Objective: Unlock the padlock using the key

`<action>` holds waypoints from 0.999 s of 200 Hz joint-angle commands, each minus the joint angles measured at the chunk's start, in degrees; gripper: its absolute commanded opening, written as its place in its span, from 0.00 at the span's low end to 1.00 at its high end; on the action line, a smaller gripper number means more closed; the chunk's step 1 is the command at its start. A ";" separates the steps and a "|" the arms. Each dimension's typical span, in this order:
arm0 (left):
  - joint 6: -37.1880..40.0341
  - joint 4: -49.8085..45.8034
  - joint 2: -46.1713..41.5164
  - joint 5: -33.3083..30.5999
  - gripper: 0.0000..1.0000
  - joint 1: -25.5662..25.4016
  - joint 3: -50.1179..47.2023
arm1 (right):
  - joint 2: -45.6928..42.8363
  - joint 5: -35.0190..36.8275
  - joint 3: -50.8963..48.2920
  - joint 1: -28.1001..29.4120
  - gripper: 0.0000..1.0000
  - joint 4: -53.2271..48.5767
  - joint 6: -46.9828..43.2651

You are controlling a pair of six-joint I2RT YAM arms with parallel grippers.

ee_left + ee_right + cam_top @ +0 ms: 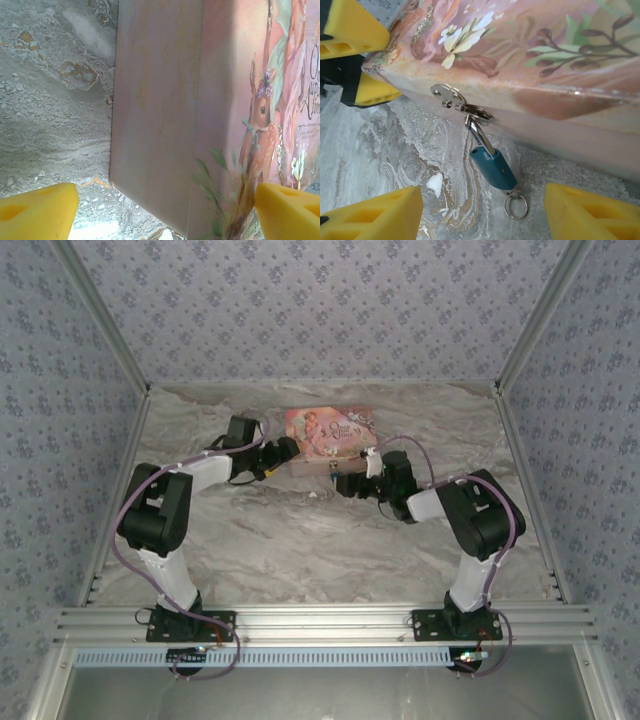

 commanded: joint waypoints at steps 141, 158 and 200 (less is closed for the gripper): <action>-1.37 -1.90 -0.31 -2.23 0.89 -0.24 -2.20 | 7.24 -6.73 7.49 -0.15 0.46 3.27 2.29; -1.60 -1.81 -0.46 -2.37 0.89 -0.31 -2.54 | 7.33 -6.65 7.46 -0.23 0.40 3.09 2.48; -1.77 -1.60 -0.84 -2.75 0.89 -0.39 -3.22 | 7.87 -6.39 7.81 -0.24 0.32 2.92 2.95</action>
